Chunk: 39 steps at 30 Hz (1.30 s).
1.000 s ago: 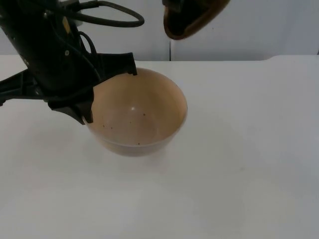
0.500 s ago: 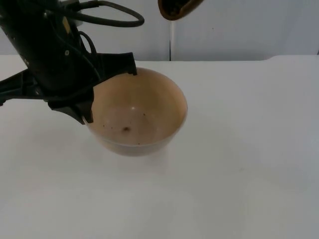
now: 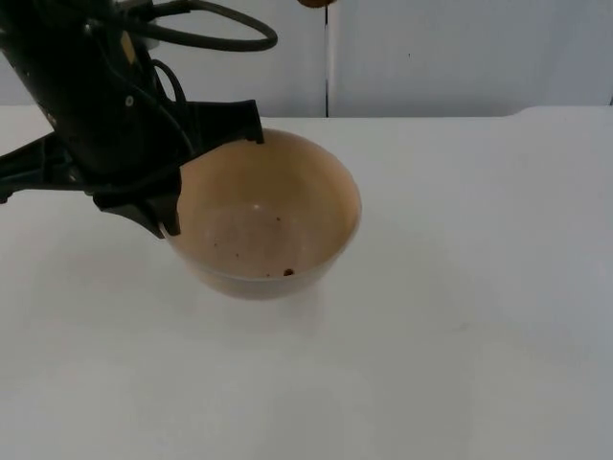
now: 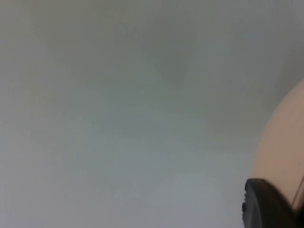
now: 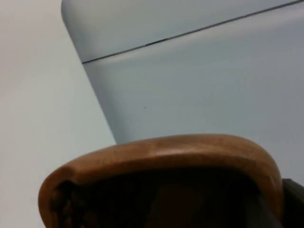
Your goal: Pick up the bowl with the left hand and pour the coffee beans from the cup into the bowl with the right hand.
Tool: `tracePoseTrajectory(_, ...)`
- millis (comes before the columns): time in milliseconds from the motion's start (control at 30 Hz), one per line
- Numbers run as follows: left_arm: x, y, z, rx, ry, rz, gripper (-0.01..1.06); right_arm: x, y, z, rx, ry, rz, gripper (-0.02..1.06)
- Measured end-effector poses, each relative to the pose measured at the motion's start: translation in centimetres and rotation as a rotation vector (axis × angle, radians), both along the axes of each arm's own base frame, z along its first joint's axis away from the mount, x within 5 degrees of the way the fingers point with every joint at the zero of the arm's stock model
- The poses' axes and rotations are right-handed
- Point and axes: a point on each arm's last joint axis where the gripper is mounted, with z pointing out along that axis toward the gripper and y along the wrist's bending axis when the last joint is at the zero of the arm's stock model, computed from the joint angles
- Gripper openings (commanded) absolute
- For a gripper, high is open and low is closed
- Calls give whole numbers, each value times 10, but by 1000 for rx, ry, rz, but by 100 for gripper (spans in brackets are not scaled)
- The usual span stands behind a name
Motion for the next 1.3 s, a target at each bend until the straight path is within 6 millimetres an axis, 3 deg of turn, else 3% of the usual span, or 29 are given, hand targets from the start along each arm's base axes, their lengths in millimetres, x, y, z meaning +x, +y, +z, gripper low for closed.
tracePoseTrajectory(1300,1,-1,0,-9,-15,-2,0,-21,17,15,-136,-168,86,0)
